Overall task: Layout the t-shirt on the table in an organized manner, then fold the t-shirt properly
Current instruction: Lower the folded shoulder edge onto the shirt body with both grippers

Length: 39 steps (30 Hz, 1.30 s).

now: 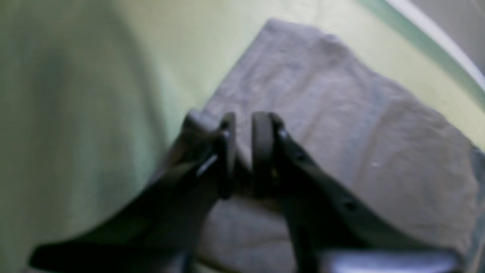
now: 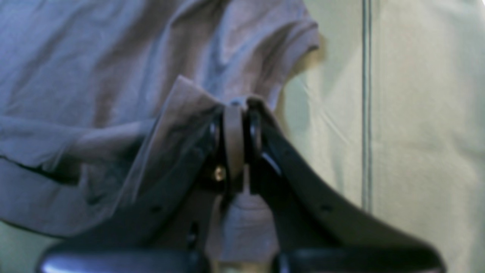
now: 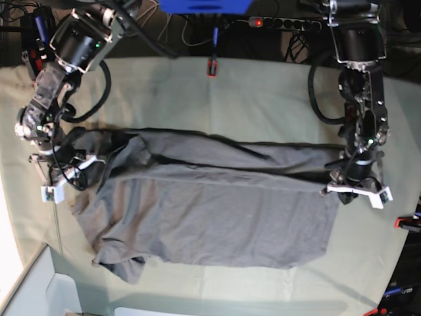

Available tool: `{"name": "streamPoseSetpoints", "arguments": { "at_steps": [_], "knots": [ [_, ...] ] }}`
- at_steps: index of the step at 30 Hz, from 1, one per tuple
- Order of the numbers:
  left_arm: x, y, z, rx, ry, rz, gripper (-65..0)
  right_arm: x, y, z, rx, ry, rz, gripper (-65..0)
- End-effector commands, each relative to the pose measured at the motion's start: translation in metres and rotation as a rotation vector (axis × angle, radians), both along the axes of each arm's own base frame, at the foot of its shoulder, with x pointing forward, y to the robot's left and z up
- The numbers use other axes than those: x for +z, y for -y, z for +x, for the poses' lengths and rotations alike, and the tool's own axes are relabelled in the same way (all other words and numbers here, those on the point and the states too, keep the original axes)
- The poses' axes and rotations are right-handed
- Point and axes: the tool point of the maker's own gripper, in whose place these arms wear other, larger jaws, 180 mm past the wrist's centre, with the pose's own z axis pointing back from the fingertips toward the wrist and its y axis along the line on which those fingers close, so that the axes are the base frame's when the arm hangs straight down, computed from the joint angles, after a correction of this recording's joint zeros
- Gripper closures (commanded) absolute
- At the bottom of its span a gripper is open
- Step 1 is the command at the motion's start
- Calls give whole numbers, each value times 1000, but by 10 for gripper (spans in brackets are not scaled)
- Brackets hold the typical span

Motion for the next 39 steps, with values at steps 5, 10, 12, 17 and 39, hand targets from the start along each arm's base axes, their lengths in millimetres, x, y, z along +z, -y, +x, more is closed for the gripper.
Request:
{"name": "streamPoseSetpoints", "arguments": {
  "at_steps": [5,10,12,17,39],
  "knots": [
    [21,-3,14,-4,63,15,-293,16,9,10,7,54,-16,-194],
    [32,0,0,-12,92,29,-340,26,21,-3,-12,71,-67,-302],
    [23,-1,-13,-10,72,35,-340,28,24,-15,-16,70,-92,-315],
    [-24,-15,-44,34,-51,16,-341,15,14,-42,-18,29,-90,-316],
    [-73,-38,-46,141,-173,-63,-338,-39,21,-64,-7,-117,-32,-319]
  ]
}}
